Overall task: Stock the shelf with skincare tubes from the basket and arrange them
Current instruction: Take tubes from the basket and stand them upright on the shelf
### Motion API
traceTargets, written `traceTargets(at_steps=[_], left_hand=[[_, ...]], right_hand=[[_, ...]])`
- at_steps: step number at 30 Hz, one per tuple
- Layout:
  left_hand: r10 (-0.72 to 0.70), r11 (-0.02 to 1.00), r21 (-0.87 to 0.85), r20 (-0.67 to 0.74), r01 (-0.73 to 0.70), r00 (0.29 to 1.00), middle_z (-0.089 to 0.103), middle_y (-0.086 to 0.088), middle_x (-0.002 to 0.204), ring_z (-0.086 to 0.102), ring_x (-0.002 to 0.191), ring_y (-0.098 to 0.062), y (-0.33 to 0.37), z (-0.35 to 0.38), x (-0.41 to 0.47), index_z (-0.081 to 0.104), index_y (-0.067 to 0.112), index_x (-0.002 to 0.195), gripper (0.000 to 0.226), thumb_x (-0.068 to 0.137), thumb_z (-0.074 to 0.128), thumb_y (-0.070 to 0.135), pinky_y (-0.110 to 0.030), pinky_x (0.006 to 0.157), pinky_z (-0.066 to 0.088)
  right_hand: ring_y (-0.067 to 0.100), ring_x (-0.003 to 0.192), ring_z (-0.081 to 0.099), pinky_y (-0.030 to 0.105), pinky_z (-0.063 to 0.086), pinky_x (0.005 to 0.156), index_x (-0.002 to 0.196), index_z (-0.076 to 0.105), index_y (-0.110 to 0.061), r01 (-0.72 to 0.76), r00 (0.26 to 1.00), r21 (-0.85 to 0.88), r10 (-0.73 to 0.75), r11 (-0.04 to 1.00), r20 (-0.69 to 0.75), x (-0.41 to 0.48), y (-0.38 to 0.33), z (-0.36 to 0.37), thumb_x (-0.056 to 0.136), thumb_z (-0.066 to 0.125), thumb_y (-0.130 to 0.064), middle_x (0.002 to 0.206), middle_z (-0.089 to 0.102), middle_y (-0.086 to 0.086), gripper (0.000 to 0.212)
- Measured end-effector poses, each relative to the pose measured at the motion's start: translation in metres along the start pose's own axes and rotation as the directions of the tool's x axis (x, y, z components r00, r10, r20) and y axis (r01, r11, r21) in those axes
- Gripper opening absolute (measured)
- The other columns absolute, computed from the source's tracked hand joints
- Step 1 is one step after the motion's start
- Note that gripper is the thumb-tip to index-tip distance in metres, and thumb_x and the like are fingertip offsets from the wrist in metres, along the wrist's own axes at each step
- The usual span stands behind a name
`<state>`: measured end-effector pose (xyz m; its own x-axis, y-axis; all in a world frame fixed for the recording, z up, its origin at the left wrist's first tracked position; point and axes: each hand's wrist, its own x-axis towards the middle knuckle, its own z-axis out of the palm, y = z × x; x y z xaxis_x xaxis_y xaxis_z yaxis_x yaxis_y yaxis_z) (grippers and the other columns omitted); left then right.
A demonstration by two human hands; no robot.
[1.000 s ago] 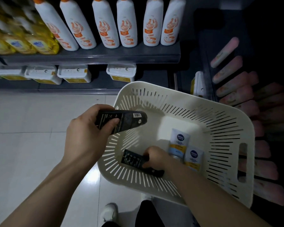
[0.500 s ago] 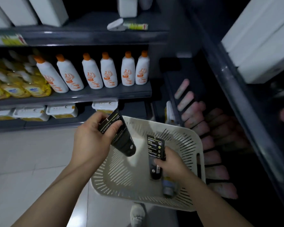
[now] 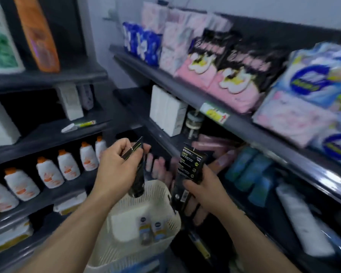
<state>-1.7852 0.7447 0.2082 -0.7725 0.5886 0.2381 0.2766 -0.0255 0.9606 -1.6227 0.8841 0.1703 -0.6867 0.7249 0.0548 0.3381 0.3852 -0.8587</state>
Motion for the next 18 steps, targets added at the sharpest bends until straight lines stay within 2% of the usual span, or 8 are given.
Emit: traceTargets(at_steps=[2, 5, 8, 9, 10, 12, 15, 18], left_hand=[[0.042, 0.997, -0.068, 0.074, -0.037, 0.996, 0.069, -0.015, 0.085, 0.061, 0.084, -0.039, 0.039, 0.02, -0.012, 0.058, 0.03, 0.063, 0.034, 0.093, 0.054, 0.014, -0.046, 0.073, 0.048], [0.089, 0.973, -0.229, 0.213, -0.038, 0.973, 0.067, -0.004, 0.077, 0.062, 0.083, -0.034, 0.093, 0.053, -0.031, 0.047, 0.027, 0.074, 0.026, 0.092, 0.047, 0.008, -0.049, 0.079, 0.047], [0.175, 0.938, -0.342, 0.348, -0.049, 0.921, 0.058, -0.003, 0.073, 0.055, 0.073, -0.019, 0.146, 0.089, -0.055, 0.049, 0.024, 0.096, 0.023, 0.086, 0.042, 0.004, -0.029, 0.073, 0.043], [0.205, 0.931, -0.36, 0.396, -0.054, 0.895, 0.053, -0.007, 0.072, 0.051, 0.07, -0.02, 0.162, 0.099, -0.064, 0.051, 0.025, 0.099, 0.026, 0.081, 0.044, 0.008, -0.028, 0.07, 0.041], [0.225, 0.926, -0.373, 0.446, -0.049, 0.866, 0.048, -0.01, 0.071, 0.045, 0.068, -0.022, 0.178, 0.11, -0.073, 0.054, 0.029, 0.097, 0.03, 0.075, 0.044, 0.012, -0.032, 0.067, 0.037], [0.237, 0.921, -0.389, 0.544, -0.009, 0.805, 0.04, -0.01, 0.064, 0.034, 0.063, -0.023, 0.209, 0.135, -0.091, 0.057, 0.036, 0.084, 0.032, 0.065, 0.042, 0.016, -0.035, 0.063, 0.027], [0.23, 0.91, -0.411, 0.61, 0.056, 0.758, 0.033, 0.0, 0.052, 0.032, 0.048, -0.018, 0.254, 0.174, -0.124, 0.047, 0.027, 0.074, 0.019, 0.06, 0.044, 0.015, -0.03, 0.054, 0.025], [0.251, 0.852, -0.487, 0.7, 0.191, 0.668, 0.03, 0.007, 0.051, 0.029, 0.045, -0.011, 0.293, 0.212, -0.17, 0.037, 0.021, 0.073, 0.015, 0.072, 0.051, 0.026, -0.028, 0.05, 0.023]], right_hand=[[0.005, 0.078, 0.062, 0.019, 0.048, 0.071, 0.097, 0.055, -0.03, -0.014, 0.997, 0.009, 0.015, 1.0, -0.074, -0.03, -0.023, -0.037, 0.079, 0.065, -0.013, 0.087, 0.068, -0.008, 0.027], [0.012, 0.078, 0.063, 0.031, 0.051, 0.075, 0.098, 0.06, -0.02, -0.002, 0.977, 0.043, 0.012, 0.999, -0.214, -0.078, -0.052, -0.093, 0.065, 0.064, -0.025, 0.091, 0.07, 0.004, 0.034], [0.006, 0.065, 0.051, 0.026, 0.048, 0.065, 0.093, 0.055, -0.014, 0.009, 0.929, 0.032, 0.003, 0.999, -0.369, -0.129, -0.074, -0.148, 0.061, 0.063, -0.022, 0.077, 0.061, 0.0, 0.034], [0.003, 0.06, 0.048, 0.021, 0.045, 0.061, 0.093, 0.052, -0.014, 0.013, 0.912, 0.025, -0.002, 1.0, -0.411, -0.144, -0.081, -0.167, 0.064, 0.065, -0.015, 0.073, 0.057, -0.003, 0.031], [0.001, 0.058, 0.046, 0.016, 0.043, 0.059, 0.094, 0.051, -0.016, 0.021, 0.892, 0.011, -0.014, 1.0, -0.451, -0.16, -0.087, -0.184, 0.068, 0.065, -0.01, 0.072, 0.054, -0.004, 0.03], [-0.001, 0.064, 0.051, 0.014, 0.043, 0.062, 0.098, 0.052, -0.02, 0.014, 0.847, -0.047, -0.037, 0.999, -0.53, -0.191, -0.097, -0.219, 0.068, 0.061, -0.013, 0.077, 0.06, -0.007, 0.032], [-0.008, 0.077, 0.059, 0.01, 0.046, 0.072, 0.103, 0.053, -0.03, -0.03, 0.795, -0.096, -0.035, 0.995, -0.606, -0.239, -0.103, -0.264, 0.069, 0.056, -0.018, 0.089, 0.066, -0.015, 0.036], [0.011, 0.076, 0.058, 0.033, 0.049, 0.077, 0.098, 0.049, -0.031, -0.123, 0.722, -0.139, -0.008, 0.983, -0.692, -0.294, -0.102, -0.306, 0.072, 0.056, -0.029, 0.084, 0.061, -0.009, 0.027]])
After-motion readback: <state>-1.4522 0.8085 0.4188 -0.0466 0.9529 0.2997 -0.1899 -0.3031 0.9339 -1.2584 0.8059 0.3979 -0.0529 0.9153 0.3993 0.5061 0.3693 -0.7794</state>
